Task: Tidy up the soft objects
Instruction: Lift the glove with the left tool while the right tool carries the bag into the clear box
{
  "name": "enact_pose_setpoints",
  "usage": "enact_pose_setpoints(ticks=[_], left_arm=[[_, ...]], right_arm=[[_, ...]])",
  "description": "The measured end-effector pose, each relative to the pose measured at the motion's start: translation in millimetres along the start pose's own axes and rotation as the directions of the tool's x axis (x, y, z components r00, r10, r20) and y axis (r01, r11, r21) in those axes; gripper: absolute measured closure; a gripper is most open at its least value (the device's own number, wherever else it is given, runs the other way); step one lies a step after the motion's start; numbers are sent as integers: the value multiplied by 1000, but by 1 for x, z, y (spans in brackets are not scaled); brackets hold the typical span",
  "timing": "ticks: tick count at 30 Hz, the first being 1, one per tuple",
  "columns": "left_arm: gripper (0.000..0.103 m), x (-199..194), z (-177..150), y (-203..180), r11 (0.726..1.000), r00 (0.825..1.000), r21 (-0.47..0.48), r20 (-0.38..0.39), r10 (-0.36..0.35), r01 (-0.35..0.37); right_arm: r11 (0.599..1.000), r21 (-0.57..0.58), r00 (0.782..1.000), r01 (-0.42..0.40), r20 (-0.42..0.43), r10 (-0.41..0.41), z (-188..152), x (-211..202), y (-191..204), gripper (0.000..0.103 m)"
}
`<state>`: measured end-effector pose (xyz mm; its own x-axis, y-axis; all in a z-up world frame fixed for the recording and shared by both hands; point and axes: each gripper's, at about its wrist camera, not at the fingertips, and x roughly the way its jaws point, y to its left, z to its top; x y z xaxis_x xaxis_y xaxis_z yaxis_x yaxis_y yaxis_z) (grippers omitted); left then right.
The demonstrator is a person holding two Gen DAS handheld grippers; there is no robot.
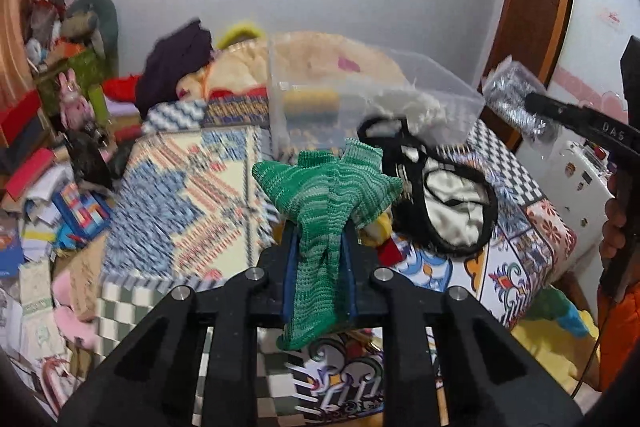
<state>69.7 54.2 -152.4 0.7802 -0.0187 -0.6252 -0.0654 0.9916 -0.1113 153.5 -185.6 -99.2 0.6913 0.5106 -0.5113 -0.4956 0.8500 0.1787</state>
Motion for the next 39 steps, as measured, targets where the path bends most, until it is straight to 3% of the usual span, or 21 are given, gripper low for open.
enact_pose_setpoints(ticks=[12, 21, 28, 39], left_arm=[[84, -14, 64, 4, 1000, 989, 5, 149, -11, 10], [84, 11, 114, 0, 1000, 975, 6, 220, 17, -18], [84, 47, 133, 0, 999, 983, 14, 184, 30, -33], [84, 105, 134, -8, 997, 997, 53, 45, 59, -62]], right_arm=[[1000, -1, 998, -17, 56, 17, 28, 11, 6, 85], [998, -26, 997, -51, 56, 52, 51, 46, 26, 85], [994, -92, 998, -62, 3, 63, 64, 80, 40, 84], [992, -112, 991, -51, -125, 37, 58, 125, 46, 84]])
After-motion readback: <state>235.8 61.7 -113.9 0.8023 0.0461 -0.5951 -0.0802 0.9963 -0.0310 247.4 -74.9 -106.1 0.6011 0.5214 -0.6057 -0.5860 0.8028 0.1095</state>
